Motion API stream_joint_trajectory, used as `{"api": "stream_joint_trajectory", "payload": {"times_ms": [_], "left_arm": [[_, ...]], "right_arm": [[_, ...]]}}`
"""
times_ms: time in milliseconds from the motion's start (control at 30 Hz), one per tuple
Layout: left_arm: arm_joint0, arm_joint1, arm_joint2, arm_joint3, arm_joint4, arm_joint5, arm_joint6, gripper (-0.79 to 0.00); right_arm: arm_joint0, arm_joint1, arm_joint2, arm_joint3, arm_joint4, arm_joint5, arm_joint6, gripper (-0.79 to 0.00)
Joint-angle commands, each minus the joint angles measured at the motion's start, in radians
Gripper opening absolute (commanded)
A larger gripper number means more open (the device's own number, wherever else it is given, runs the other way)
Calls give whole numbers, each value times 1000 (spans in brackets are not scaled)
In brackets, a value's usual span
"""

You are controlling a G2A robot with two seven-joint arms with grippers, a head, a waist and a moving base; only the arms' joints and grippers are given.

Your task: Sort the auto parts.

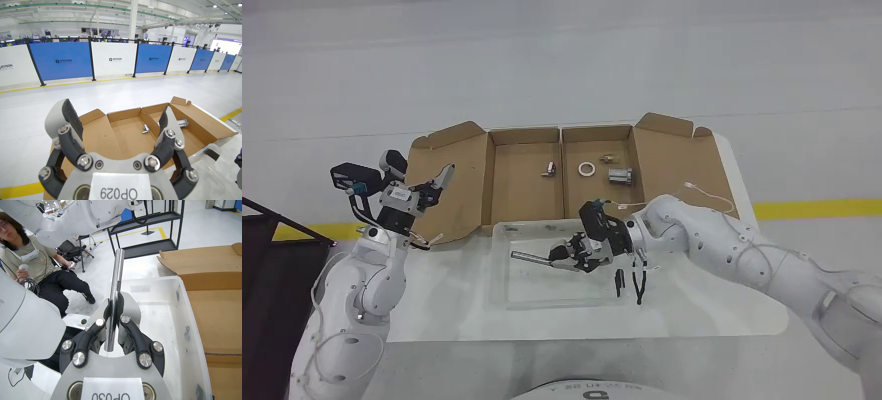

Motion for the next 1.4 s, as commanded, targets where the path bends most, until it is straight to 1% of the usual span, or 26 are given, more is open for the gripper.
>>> {"api": "stream_joint_trajectory", "payload": {"times_ms": [0,100,200,1367], "left_arm": [[0,0,0,0,0,0,0,0],[0,0,0,0,0,0,0,0],[0,0,0,0,0,0,0,0],[0,0,0,0,0,0,0,0]], "right_arm": [[-3,4,0,-14,66,0,29,-785],[1,10,0,-34,210,0,114,-785],[19,13,0,-49,398,0,232,-785],[19,13,0,-49,398,0,232,-785]]}}
